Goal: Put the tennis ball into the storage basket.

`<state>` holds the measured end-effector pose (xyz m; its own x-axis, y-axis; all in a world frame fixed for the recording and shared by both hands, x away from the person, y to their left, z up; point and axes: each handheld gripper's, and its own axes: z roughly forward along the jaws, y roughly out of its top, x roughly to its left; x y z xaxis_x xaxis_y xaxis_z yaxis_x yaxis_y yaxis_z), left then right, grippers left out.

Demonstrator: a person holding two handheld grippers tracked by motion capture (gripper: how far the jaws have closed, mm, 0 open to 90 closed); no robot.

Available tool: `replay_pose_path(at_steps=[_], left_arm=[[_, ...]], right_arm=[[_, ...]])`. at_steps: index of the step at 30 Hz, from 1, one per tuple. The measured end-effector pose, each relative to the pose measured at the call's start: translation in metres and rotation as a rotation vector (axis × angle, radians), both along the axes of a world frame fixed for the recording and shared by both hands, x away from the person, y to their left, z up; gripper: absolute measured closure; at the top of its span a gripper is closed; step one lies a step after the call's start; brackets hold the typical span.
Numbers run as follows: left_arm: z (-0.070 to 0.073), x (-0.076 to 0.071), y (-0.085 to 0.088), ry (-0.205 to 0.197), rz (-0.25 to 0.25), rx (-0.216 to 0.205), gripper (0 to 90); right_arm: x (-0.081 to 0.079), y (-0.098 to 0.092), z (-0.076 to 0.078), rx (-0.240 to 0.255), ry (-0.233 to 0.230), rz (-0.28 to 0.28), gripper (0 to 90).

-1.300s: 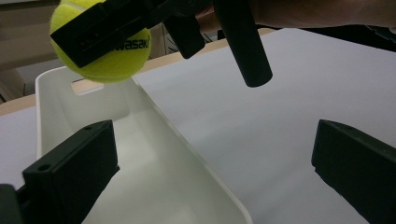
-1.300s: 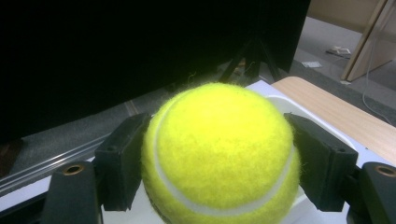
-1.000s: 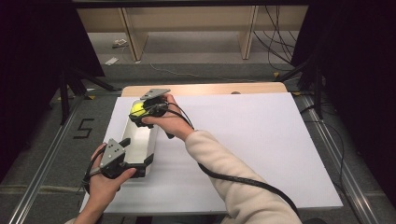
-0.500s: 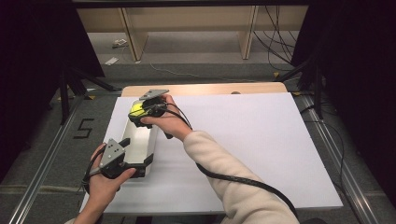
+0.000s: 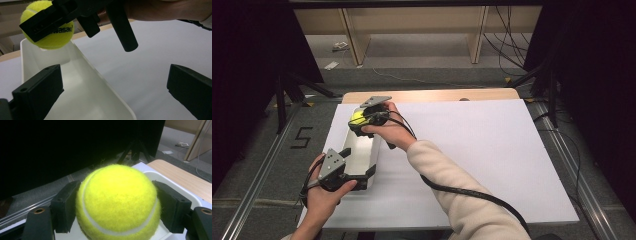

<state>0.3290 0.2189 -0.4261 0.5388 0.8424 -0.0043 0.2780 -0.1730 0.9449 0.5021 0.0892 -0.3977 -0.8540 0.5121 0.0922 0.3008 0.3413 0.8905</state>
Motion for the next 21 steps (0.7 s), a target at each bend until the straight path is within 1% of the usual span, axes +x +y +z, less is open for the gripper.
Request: replay_pose_path(at_steps=[21], left_arm=[[-0.0003, -0.0001, 0.0, 0.002, -0.001, -0.001, 0.0]], right_arm=[[0.0018, 0.0042, -0.007, -0.009, 0.016, -0.001, 26.7]])
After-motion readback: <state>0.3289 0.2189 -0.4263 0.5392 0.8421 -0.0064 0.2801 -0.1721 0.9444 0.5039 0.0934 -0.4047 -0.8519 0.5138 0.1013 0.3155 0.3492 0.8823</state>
